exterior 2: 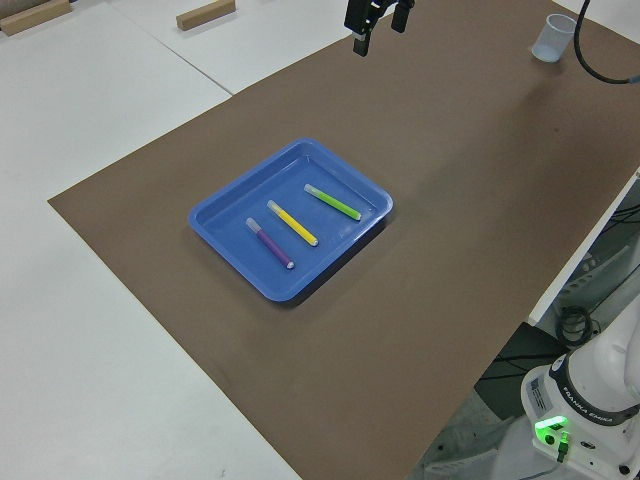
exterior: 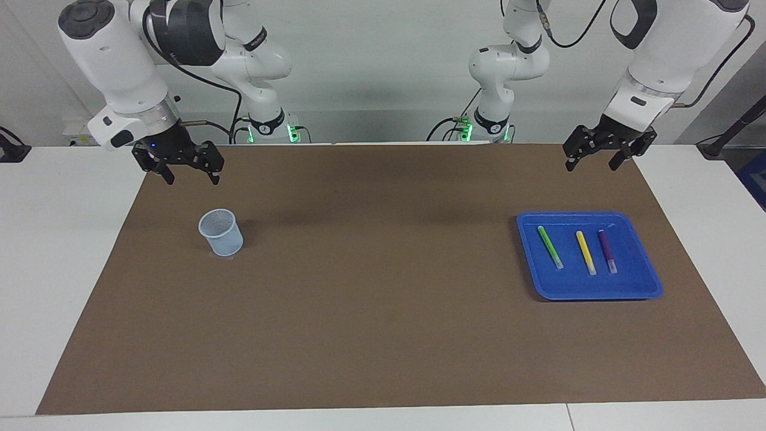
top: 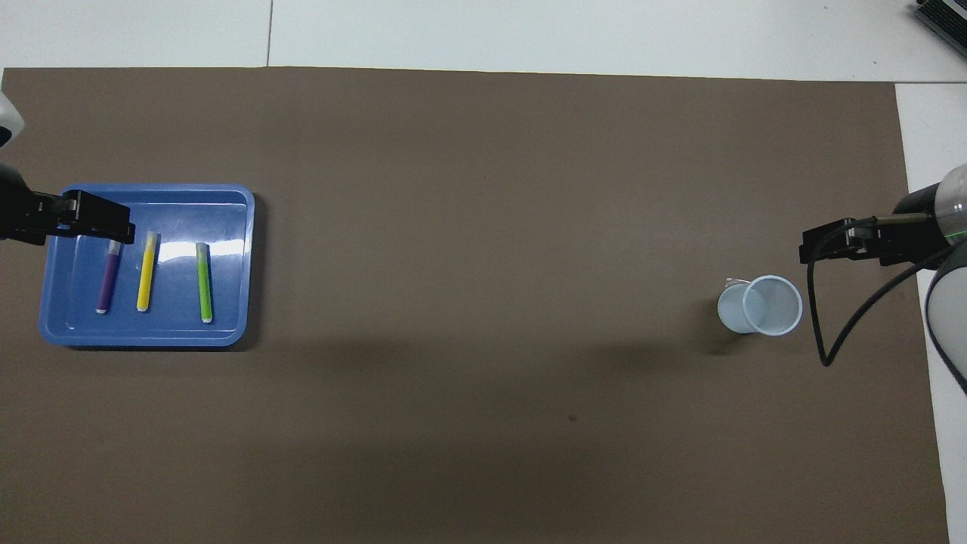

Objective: Transfer and insert pens with both arms

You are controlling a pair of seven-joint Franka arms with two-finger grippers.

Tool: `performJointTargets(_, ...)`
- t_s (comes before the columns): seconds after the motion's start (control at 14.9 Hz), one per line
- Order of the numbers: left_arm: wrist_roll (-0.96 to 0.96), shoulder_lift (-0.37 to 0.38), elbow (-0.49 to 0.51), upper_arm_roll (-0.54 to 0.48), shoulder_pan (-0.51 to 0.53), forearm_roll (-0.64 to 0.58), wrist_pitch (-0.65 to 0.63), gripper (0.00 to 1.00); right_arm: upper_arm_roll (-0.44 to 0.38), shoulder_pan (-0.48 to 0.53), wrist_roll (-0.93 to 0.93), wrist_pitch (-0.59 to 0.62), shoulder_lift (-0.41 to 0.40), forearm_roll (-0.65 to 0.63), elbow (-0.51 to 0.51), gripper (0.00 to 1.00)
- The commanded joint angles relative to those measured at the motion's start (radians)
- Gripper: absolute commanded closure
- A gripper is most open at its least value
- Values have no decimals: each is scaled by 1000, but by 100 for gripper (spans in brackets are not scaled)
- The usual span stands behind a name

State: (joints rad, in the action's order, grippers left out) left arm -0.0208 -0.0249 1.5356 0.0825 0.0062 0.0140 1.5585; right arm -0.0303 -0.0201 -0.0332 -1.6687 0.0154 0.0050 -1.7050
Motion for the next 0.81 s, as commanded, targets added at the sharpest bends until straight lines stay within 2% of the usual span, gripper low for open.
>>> performJointTargets(0.0,7,-7,-20,5,11,12,-21,0,4,8,-14,14,-11,21,18,0)
performJointTargets(0.54,7,-7,-20,5,11,11,-21,0,3,11,-14,30,-2,21,1,0)
performJointTargets(0.74,7,-7,-20,5,12,11,-20,0,4,9,-10,30,20,21,-36,0)
